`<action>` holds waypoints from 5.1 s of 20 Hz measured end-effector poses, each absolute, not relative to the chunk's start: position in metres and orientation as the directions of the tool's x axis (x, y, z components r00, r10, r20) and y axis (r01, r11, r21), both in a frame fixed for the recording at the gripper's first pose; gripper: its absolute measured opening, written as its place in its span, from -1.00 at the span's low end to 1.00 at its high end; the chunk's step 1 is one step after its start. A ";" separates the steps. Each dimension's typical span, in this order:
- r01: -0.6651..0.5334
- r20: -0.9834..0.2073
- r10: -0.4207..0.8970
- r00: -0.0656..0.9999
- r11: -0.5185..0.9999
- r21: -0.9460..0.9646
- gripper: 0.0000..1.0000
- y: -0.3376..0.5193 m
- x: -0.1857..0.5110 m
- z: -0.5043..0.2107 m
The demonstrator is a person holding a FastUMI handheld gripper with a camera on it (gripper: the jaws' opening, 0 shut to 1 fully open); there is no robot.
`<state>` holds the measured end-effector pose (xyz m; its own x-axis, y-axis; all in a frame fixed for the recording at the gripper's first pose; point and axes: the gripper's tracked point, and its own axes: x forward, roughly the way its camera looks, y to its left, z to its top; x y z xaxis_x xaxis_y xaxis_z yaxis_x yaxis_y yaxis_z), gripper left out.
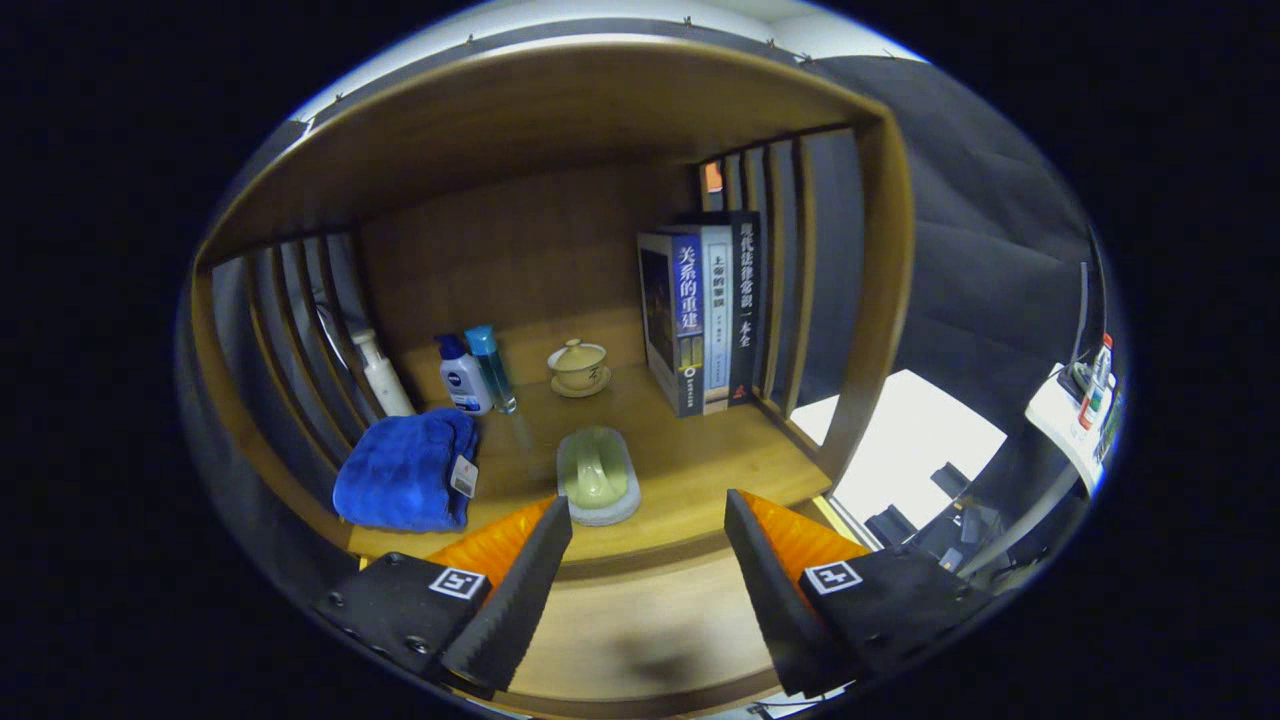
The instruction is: Pull open the drawer, take out the items inside it, and place them on the countertop above the cabinet.
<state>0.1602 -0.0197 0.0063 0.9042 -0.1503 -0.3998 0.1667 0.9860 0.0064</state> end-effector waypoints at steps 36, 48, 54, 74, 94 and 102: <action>0.073 -0.244 -0.072 0.967 0.997 -0.003 0.97 -0.047 -0.029 -0.164; 0.052 -0.242 -0.061 0.968 0.998 -0.043 0.95 -0.046 -0.016 -0.171; 0.040 -0.237 -0.044 0.971 0.999 -0.021 0.95 -0.049 -0.005 -0.170; 0.032 -0.224 -0.029 0.974 0.999 0.008 0.95 -0.043 0.055 -0.165; 0.028 -0.263 -0.024 0.964 1.000 0.009 0.96 -0.034 0.145 -0.166; 0.037 -0.291 -0.029 0.956 0.999 0.024 0.96 -0.029 0.181 -0.167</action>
<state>0.1813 -0.0293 -0.1672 0.9563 -0.0288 -0.2908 0.0374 0.9990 0.0240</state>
